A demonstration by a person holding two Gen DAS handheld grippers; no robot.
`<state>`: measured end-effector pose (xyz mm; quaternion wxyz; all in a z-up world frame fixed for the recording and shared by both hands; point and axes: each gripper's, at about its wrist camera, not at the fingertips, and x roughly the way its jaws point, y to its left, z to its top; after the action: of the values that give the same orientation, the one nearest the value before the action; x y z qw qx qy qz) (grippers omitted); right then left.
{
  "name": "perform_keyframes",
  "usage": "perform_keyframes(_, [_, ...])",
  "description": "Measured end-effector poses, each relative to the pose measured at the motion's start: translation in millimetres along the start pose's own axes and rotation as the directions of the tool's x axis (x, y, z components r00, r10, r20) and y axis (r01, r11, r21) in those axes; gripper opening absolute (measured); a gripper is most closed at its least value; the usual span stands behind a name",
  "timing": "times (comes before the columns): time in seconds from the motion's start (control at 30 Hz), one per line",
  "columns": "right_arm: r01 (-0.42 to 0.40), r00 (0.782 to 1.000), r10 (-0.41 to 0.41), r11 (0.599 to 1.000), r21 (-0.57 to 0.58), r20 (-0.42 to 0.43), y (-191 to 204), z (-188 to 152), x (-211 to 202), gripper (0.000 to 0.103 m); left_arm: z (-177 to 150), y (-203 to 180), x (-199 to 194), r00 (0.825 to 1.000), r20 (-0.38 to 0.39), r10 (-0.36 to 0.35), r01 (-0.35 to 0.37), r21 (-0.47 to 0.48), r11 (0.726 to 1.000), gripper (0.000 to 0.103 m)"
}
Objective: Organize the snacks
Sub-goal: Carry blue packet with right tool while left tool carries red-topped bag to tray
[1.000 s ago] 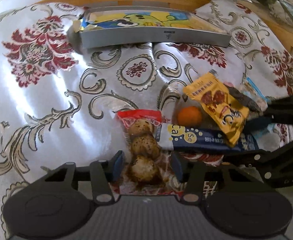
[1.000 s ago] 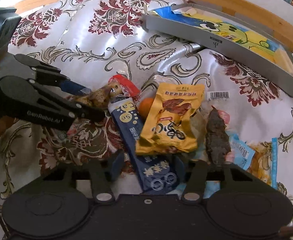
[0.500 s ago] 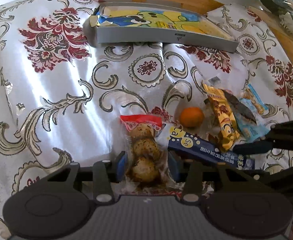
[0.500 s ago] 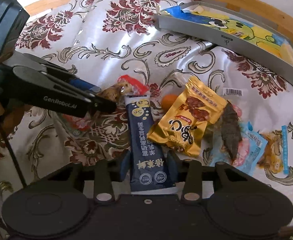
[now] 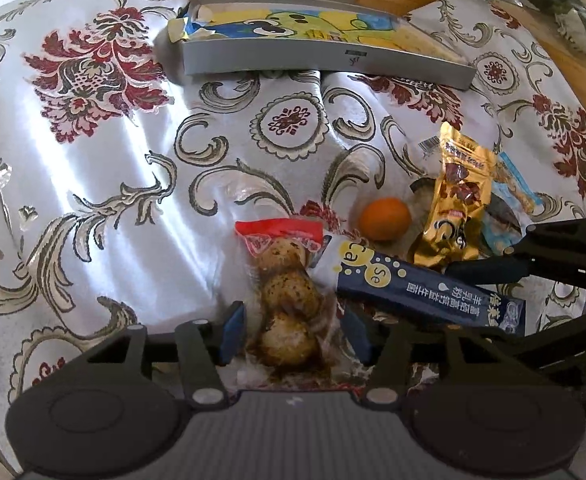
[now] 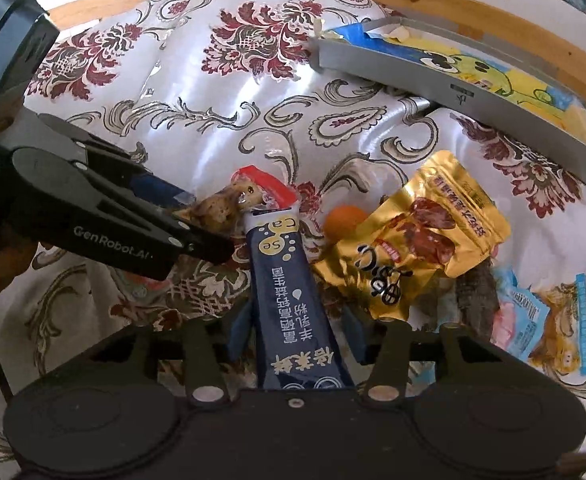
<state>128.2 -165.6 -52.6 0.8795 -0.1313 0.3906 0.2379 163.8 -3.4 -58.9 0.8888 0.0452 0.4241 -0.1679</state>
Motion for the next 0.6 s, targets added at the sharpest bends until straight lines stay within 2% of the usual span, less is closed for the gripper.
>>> perform_keyframes(0.07, [0.006,1.0,-0.006,1.0,-0.01,0.004,3.1,-0.5,-1.7,0.041,-0.3,-0.6,0.2,1.0,0.001,0.004,-0.004,0.008,1.0,0.059])
perform_keyframes(0.37, [0.063,0.998,-0.062,0.997,-0.039,0.032,15.7,-9.1,-12.9,0.032,-0.6,-1.3,-4.6,1.0,0.012,0.015,-0.015,0.014,1.0,0.047])
perform_keyframes(0.6, [0.136,0.99,-0.131,0.985,-0.107,0.054,27.6,-12.6,-20.9,0.03,0.5,-6.6,-12.3,0.999,0.031,0.04,-0.04,0.017,0.999,0.044])
